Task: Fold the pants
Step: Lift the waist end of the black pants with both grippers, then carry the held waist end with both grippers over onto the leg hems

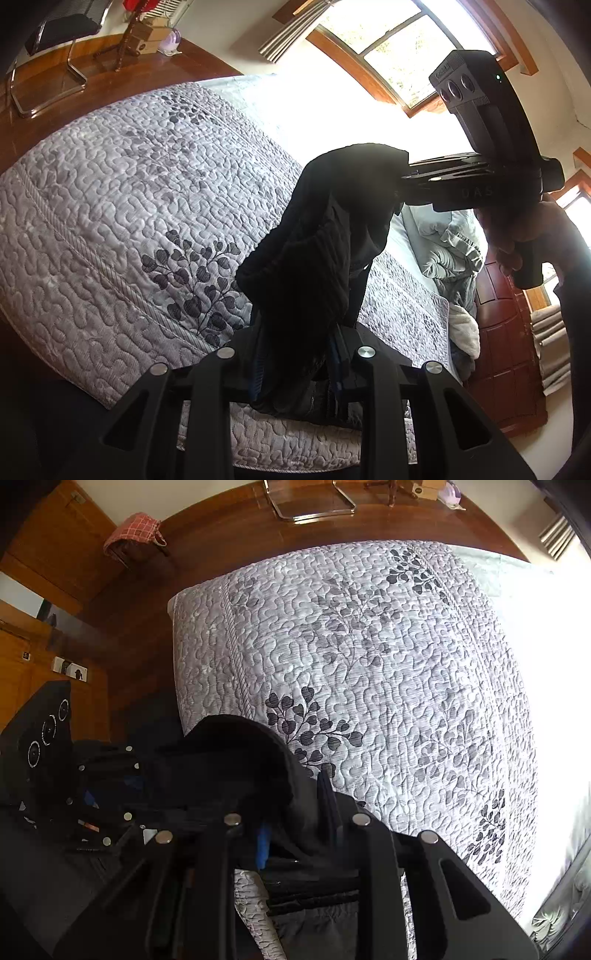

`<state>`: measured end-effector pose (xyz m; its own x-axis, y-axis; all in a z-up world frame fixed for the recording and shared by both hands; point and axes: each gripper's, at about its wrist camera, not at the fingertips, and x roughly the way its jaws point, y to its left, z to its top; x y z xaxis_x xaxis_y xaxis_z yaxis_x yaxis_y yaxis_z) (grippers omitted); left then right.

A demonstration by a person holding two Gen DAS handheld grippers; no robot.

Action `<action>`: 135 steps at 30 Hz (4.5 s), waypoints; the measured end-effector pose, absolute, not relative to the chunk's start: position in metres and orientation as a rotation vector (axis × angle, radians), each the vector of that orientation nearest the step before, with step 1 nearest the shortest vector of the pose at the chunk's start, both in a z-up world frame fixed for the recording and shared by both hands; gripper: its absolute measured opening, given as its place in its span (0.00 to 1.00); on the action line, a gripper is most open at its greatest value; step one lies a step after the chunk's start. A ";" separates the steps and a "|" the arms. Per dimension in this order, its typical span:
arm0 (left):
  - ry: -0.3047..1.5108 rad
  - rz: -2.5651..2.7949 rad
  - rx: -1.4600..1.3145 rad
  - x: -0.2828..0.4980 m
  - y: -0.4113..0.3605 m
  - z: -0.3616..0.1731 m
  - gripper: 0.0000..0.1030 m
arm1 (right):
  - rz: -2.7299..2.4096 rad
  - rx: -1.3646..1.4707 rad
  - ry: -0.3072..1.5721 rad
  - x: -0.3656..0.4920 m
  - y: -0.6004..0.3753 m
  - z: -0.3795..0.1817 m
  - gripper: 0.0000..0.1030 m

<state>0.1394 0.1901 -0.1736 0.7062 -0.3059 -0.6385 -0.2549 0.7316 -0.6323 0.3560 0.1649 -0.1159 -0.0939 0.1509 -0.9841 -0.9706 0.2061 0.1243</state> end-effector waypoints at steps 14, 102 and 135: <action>0.793 -0.075 -0.684 0.142 0.153 -0.145 0.27 | 1.138 -0.835 1.239 0.354 0.116 -0.089 0.21; 0.939 -0.520 -0.387 0.224 -0.173 -0.153 0.27 | 0.925 -0.598 1.207 0.389 -0.249 -0.118 0.12; 1.127 -0.529 -0.315 0.251 -0.256 -0.252 0.27 | 0.897 -0.502 1.339 0.405 -0.338 -0.236 0.11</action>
<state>0.2506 -0.2555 -0.2523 0.3261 -0.5492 -0.7694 0.2408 0.8354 -0.4942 0.4052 -0.3380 -0.2358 -0.0181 0.2648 -0.9641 -0.7913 0.5857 0.1757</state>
